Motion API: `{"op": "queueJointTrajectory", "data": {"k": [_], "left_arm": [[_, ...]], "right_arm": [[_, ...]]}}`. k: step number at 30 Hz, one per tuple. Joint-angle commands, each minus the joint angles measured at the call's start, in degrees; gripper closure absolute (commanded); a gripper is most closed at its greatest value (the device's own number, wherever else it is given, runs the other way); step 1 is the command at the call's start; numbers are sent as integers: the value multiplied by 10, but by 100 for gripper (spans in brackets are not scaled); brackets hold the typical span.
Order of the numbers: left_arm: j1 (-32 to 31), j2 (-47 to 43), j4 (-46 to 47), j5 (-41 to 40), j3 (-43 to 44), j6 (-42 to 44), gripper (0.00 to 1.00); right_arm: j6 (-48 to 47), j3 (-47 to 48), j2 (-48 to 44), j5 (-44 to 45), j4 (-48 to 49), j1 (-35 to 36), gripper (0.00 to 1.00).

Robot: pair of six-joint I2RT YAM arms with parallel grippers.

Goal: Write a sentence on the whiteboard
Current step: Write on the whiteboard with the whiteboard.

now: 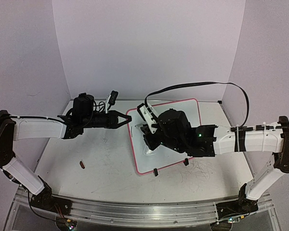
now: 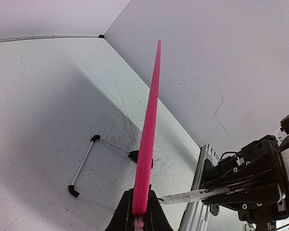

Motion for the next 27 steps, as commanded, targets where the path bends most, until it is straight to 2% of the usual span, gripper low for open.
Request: {"op": "queueJointTrajectory", "data": {"k": [1,27], "left_arm": [[3,-17,6,-14,5,-11,99],[3,-20,6,-14,6,-12,100]], "right_arm": [[0,25,14,20,20,-2,100],[30,12,21,-21,-1,11,100]]}}
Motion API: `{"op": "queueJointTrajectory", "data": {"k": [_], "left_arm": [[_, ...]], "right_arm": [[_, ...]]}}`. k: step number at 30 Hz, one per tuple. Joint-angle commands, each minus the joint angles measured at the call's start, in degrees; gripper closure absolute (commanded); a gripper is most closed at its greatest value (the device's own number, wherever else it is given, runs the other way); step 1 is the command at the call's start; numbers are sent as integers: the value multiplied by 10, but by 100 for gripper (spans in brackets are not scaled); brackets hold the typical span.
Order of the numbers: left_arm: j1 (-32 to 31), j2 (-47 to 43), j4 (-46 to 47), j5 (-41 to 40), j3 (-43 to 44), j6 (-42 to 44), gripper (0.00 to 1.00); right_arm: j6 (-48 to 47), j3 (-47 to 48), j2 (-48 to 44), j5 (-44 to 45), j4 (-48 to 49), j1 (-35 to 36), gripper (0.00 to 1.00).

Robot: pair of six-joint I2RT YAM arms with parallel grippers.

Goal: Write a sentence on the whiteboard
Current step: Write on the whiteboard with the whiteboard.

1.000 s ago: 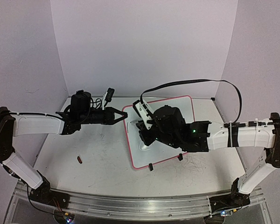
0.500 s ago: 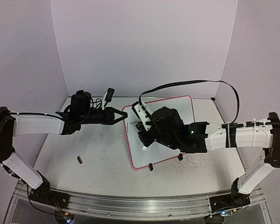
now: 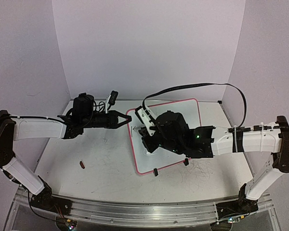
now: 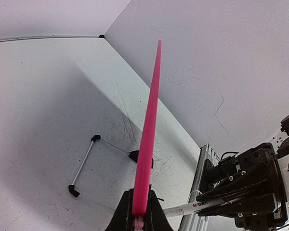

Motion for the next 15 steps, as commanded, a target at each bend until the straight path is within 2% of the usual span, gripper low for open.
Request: {"op": "queueJointTrajectory", "data": {"k": [1,15], "left_arm": [[3,-20,6,-13,6,-12,100],[3,-23,6,-14,5,-13,100]], "right_arm": [[24,12,11,-7,0,7,100],[34,12,11,7,-2,9,100]]}}
